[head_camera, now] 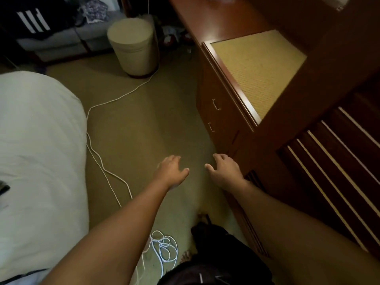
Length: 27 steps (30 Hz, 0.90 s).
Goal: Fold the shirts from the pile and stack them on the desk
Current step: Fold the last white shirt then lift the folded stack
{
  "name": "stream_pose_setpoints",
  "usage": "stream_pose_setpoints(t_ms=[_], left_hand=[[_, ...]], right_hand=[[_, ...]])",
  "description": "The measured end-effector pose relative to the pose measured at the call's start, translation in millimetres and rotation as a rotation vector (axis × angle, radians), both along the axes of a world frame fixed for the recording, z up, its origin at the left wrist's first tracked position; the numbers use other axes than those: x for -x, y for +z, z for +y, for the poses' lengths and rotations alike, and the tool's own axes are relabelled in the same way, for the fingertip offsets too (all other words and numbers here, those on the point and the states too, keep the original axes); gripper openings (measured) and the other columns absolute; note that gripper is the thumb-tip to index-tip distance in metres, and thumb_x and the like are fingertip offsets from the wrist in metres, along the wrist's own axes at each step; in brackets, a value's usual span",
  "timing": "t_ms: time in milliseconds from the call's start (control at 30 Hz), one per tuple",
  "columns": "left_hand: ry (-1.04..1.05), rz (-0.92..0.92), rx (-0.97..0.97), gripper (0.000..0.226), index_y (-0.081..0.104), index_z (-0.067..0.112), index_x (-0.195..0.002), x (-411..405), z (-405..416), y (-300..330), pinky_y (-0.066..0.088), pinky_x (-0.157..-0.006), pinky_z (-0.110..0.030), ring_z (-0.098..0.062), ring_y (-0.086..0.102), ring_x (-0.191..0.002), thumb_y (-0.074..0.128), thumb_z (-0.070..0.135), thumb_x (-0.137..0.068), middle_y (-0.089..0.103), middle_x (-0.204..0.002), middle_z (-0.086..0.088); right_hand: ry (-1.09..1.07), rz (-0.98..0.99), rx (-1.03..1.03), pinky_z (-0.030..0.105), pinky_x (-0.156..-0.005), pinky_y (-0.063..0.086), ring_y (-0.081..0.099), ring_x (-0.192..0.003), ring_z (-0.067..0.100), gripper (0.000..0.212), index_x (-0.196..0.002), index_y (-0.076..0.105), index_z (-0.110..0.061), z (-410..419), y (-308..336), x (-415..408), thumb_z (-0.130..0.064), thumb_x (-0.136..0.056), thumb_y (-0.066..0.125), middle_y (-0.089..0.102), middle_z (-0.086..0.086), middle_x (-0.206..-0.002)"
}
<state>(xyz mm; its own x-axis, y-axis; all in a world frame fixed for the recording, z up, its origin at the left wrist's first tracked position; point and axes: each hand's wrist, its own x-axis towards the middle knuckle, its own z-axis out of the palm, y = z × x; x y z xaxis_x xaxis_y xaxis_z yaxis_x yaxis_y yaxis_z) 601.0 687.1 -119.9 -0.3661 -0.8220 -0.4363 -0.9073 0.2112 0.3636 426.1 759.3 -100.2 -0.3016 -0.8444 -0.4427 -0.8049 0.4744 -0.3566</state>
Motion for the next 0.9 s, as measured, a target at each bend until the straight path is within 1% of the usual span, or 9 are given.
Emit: stream_pose_setpoints(t_ms=[167,333,467,633,733,900], left_hand=[[0.02,-0.053,0.053,0.064,0.037,0.014,-0.145,14,-79,4,0.025,-0.115,-0.036,-0.025,0.028,-0.141,0.049,0.048,-0.092,0.034,-0.153,-0.008],[0.029,-0.072,0.063,0.064,0.039,0.015,-0.144,29,-146,7,0.024,-0.115,-0.036,-0.024,0.028,-0.141,0.049,0.049,-0.091,0.035,-0.152,-0.008],[0.02,-0.07,0.055,0.063,0.038,0.015,-0.144,38,-202,13,0.023,-0.115,-0.037,-0.024,0.028,-0.142,0.05,0.048,-0.092,0.034,-0.152,-0.008],[-0.05,-0.083,0.077,0.063,0.037,0.016,-0.145,45,-302,18,0.022,-0.114,-0.038,-0.025,0.027,-0.142,0.049,0.048,-0.092,0.035,-0.152,-0.007],[-0.1,-0.079,0.11,0.063,0.038,0.016,-0.145,49,-369,23,0.023,-0.114,-0.038,-0.025,0.028,-0.141,0.049,0.048,-0.092,0.036,-0.151,-0.007],[-0.183,-0.097,0.091,0.063,0.038,0.015,-0.145,53,-476,31,0.025,-0.114,-0.038,-0.024,0.03,-0.14,0.048,0.049,-0.092,0.038,-0.15,-0.007]], right_hand=[[0.052,0.0,-0.04,0.045,-0.117,0.018,0.023,-0.144,0.027,0.063,-0.148,0.03,-0.02,-85,-1,19,-0.053,-0.096,0.042,0.029,0.007,-0.155],[0.083,0.03,-0.059,0.046,-0.118,0.013,0.019,-0.146,0.028,0.063,-0.149,0.028,-0.021,-159,1,36,-0.053,-0.097,0.041,0.026,0.008,-0.156],[0.107,0.039,-0.053,0.047,-0.119,0.012,0.02,-0.145,0.028,0.062,-0.149,0.029,-0.02,-220,2,43,-0.051,-0.096,0.04,0.027,0.009,-0.156],[0.09,0.031,-0.042,0.048,-0.119,0.011,0.02,-0.145,0.029,0.061,-0.149,0.028,-0.019,-310,5,50,-0.049,-0.097,0.041,0.026,0.01,-0.156],[0.053,0.04,-0.023,0.048,-0.12,0.011,0.02,-0.145,0.029,0.061,-0.149,0.029,-0.019,-367,10,57,-0.049,-0.097,0.041,0.027,0.011,-0.156],[-0.035,0.039,0.003,0.047,-0.12,0.012,0.021,-0.145,0.029,0.061,-0.149,0.028,-0.019,-471,19,59,-0.048,-0.097,0.04,0.027,0.011,-0.155]])
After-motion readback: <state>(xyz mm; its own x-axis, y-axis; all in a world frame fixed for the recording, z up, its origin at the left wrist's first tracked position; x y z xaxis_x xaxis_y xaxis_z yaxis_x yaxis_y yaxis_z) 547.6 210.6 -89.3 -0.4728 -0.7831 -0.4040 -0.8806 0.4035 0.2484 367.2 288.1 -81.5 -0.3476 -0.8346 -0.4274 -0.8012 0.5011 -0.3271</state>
